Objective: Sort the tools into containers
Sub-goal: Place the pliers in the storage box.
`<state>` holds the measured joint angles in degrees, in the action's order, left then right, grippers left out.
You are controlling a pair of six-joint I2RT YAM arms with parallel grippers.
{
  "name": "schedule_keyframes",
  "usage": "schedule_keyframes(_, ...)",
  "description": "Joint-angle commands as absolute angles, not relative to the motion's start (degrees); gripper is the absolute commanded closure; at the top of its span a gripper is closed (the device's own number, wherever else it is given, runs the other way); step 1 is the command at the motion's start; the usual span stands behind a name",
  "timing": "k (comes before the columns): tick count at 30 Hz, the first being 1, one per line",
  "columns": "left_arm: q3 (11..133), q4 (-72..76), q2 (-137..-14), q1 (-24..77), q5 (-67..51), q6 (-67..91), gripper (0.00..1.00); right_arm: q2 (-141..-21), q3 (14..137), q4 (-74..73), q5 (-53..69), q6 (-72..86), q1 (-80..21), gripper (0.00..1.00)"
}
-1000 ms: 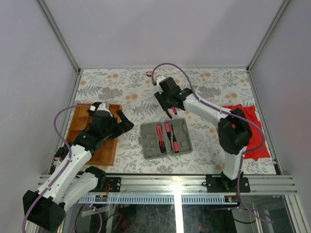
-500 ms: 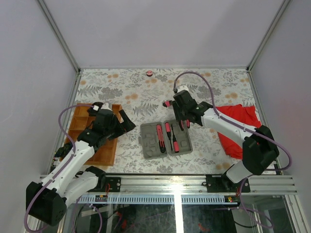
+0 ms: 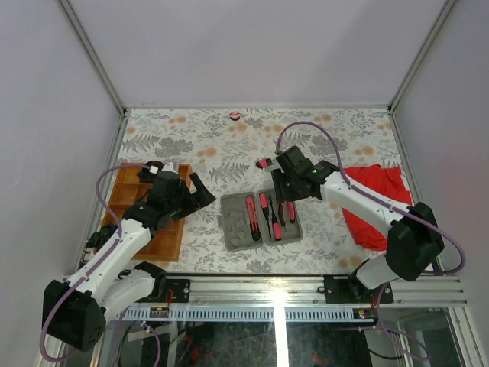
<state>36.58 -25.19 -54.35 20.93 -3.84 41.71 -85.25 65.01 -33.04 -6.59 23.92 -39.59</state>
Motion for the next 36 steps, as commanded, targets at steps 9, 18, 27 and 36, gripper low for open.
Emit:
schedule_keyframes(9,35.69,-21.89,-54.62,20.67,-5.23,42.27,0.0,-90.55,66.38,-37.26,-4.51,25.27,-39.81,1.0)
schedule_keyframes(18,35.5,-21.77,-54.68,20.66,-5.68,42.28,0.0,-92.87,65.12,-36.33,-7.78,25.69,-39.66,0.91)
schedule_keyframes(27,35.67,-21.71,-54.53,20.65,-6.06,41.92,0.0,-94.97,63.51,-34.96,-11.07,26.88,-39.46,0.68)
schedule_keyframes(36,36.02,-21.38,-55.08,20.64,-6.95,42.01,0.0,-94.35,63.73,-35.63,-14.42,27.06,-39.46,0.4)
